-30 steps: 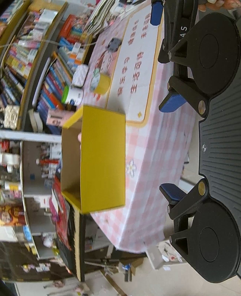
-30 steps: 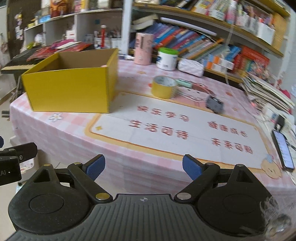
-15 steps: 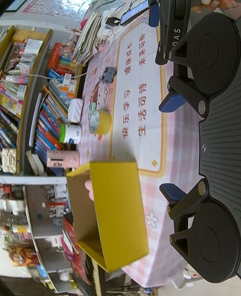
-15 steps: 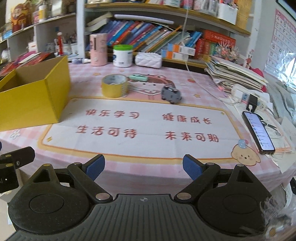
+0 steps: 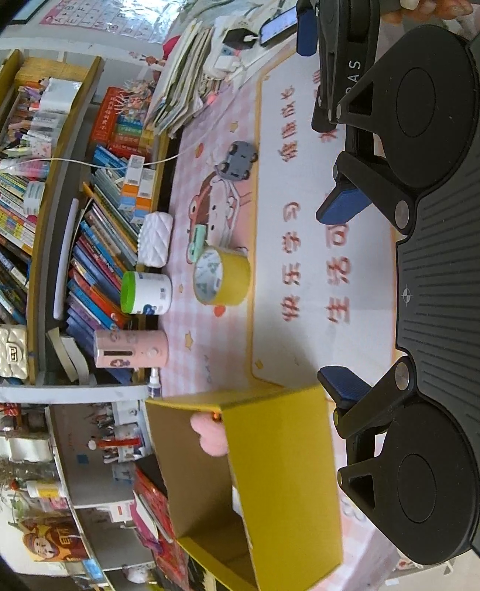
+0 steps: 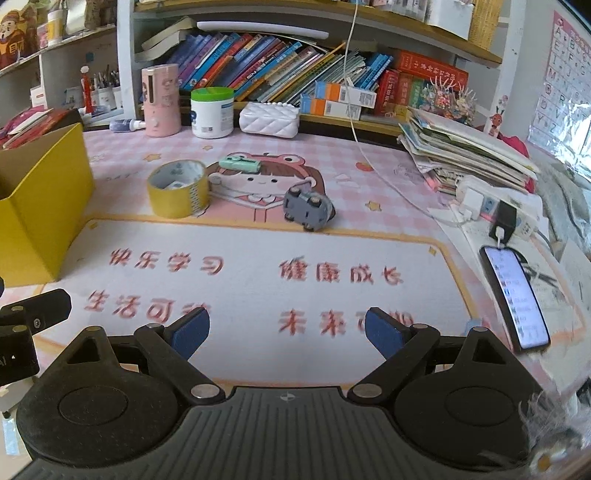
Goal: Organize objects
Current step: 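Withdraw both tools from the box toward the tape roll and toy truck, then grasp the yellow tape roll with the left tool while the right tool grasps the grey toy truck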
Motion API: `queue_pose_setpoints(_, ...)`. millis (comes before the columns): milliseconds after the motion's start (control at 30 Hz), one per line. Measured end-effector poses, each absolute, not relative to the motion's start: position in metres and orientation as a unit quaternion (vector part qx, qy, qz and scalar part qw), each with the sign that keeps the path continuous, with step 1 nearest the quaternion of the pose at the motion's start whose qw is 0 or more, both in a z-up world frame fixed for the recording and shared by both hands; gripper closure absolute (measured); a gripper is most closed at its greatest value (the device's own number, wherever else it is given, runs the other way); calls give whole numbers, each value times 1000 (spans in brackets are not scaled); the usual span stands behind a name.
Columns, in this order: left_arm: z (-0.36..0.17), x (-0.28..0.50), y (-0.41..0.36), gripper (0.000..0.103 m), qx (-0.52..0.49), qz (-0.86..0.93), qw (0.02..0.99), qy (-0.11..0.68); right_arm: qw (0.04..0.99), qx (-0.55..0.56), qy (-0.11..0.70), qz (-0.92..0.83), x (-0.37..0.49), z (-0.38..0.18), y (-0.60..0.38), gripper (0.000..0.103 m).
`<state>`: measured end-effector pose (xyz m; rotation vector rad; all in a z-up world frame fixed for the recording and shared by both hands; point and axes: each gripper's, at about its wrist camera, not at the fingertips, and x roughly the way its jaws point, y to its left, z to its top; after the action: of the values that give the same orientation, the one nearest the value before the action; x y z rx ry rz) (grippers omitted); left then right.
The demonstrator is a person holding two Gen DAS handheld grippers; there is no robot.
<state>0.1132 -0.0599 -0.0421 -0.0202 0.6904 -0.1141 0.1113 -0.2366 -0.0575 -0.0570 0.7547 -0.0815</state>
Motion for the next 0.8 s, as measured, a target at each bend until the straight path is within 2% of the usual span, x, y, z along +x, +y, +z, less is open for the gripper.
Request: queue_pose_setpoints(800,-50,197,-111,17,-32,24,939,342,924,-50,378,42,241,-76,-292,9)
